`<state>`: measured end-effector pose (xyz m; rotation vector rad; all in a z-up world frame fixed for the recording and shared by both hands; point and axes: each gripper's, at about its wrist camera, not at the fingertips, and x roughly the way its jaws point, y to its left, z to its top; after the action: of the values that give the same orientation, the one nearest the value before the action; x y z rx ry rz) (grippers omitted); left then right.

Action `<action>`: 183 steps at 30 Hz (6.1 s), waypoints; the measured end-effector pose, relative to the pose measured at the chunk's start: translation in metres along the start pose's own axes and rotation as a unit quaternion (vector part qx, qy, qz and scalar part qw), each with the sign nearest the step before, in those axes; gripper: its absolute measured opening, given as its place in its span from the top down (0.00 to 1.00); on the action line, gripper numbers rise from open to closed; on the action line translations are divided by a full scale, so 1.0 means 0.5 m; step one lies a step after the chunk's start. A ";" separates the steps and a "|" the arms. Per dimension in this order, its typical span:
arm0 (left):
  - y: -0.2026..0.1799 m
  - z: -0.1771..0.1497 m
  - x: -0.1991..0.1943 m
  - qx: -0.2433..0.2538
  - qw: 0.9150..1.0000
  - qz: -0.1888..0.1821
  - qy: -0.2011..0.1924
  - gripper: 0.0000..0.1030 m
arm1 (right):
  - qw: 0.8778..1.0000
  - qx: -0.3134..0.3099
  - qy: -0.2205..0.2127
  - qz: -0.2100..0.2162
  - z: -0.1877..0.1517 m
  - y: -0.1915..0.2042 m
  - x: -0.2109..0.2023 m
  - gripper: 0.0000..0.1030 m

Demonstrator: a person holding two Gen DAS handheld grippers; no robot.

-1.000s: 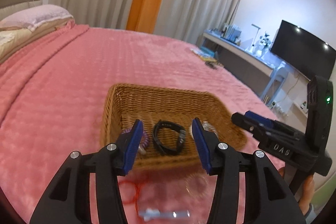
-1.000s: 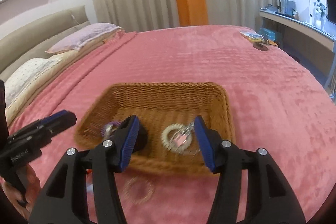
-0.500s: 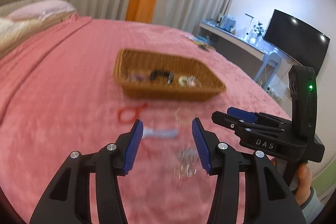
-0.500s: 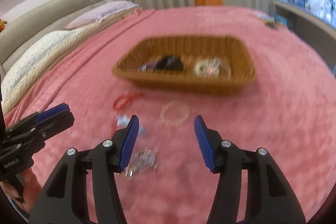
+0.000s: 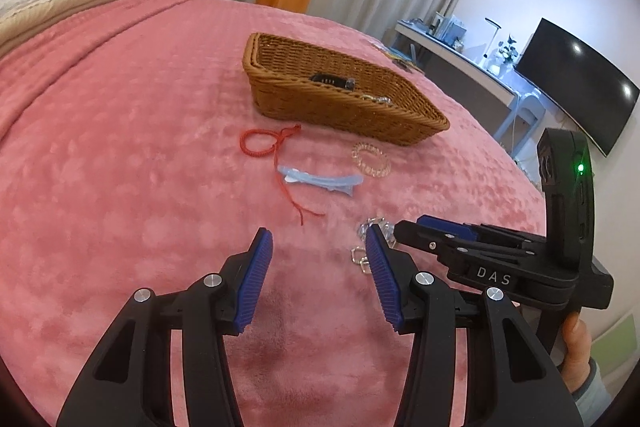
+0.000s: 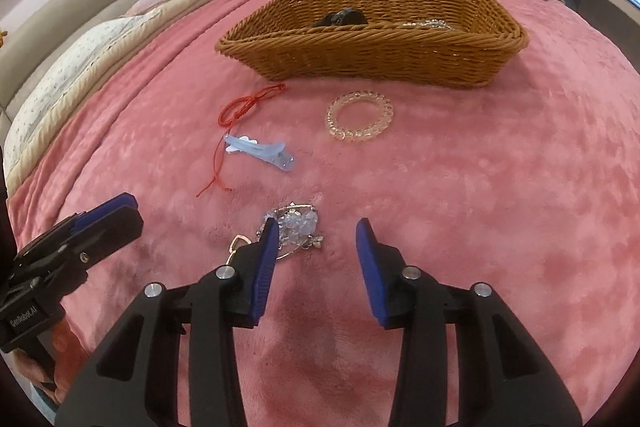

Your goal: Organize jewelry

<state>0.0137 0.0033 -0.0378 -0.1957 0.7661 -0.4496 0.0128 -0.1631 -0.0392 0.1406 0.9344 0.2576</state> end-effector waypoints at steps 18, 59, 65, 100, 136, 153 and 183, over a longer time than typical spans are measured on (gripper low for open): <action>-0.026 -0.020 0.022 0.031 0.999 -0.011 0.029 0.56 | 1.000 -0.015 -0.004 -0.025 -0.001 0.002 0.005 0.93; -0.127 -0.081 0.047 0.121 0.989 0.030 0.075 0.80 | 0.999 0.029 -0.039 -0.003 -0.031 -0.098 -0.061 0.93; -0.122 -0.101 0.030 0.150 0.985 0.011 0.084 0.79 | 0.999 0.032 -0.033 -0.006 -0.037 -0.099 -0.056 0.93; -0.120 -0.108 0.040 0.139 0.986 -0.013 0.088 0.91 | 0.998 0.054 -0.030 0.018 -0.039 -0.116 -0.037 0.93; -0.029 -0.085 0.009 0.060 0.997 0.014 0.051 0.92 | 0.997 -0.057 -0.001 -0.047 -0.052 -0.010 -0.032 0.60; -0.045 -0.011 -0.051 0.068 0.998 0.007 -0.004 0.92 | 0.997 -0.036 -0.060 -0.014 -0.007 -0.018 -0.126 0.93; -0.026 0.362 0.217 0.015 0.994 -0.070 -0.078 0.92 | 0.992 0.034 -0.121 -0.011 0.361 -0.139 0.013 0.93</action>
<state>0.2057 -0.0565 0.0268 -0.2544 0.5951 -0.5709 0.1733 -0.2296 0.0458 0.2200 0.7041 0.1843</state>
